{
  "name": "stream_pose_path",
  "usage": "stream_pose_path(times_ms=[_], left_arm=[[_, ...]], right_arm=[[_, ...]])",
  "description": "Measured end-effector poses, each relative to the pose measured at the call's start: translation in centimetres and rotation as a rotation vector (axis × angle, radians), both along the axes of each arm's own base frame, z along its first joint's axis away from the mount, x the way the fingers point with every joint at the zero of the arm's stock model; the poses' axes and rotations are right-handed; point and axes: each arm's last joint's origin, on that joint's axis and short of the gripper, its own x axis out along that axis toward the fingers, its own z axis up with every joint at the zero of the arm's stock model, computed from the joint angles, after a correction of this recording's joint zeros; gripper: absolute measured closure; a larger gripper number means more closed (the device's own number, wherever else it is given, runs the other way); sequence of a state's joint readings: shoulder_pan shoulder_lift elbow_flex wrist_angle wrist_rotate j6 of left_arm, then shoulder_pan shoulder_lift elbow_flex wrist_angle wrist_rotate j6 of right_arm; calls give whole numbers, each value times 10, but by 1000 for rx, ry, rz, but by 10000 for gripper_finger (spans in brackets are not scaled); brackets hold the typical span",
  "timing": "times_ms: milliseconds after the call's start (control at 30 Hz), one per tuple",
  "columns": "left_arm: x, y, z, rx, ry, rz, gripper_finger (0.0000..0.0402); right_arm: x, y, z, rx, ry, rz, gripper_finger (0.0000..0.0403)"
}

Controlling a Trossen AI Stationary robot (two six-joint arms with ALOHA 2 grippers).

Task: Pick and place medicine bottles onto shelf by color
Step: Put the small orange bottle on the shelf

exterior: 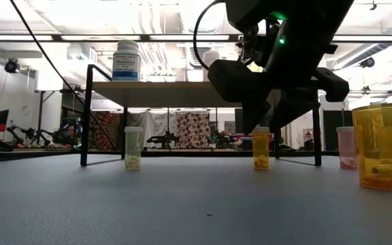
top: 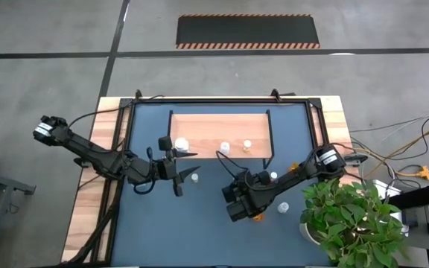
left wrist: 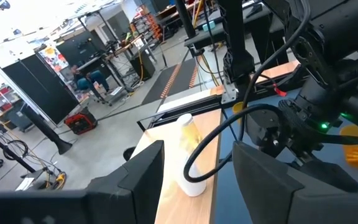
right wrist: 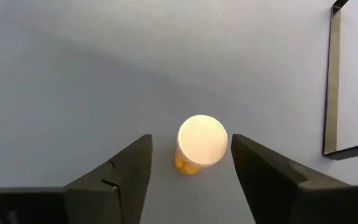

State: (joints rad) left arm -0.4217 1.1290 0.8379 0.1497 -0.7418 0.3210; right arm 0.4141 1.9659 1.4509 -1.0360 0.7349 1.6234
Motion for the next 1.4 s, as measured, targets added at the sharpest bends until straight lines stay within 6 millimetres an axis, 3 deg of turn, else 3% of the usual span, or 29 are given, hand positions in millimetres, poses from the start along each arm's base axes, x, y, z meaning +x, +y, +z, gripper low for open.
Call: stream_pose_path(times_ms=[333, 500, 667, 1067, 1400], left_arm=[[0, 0, -2, 3, 5, 0, 228], [0, 0, -2, 3, 6, 0, 228], [0, 0, -2, 3, 6, 0, 228], [0, 0, -2, 3, 6, 0, 228], [0, 0, -2, 3, 6, 0, 228]], right_arm=[[0, 0, 0, 0, 1, 2, 278], [0, 0, 0, 0, 2, 3, 298], [0, 0, 0, 2, 15, 13, 289], [0, 0, 0, -5, 15, 14, 220], [-3, -3, -6, -35, 18, 15, 216]])
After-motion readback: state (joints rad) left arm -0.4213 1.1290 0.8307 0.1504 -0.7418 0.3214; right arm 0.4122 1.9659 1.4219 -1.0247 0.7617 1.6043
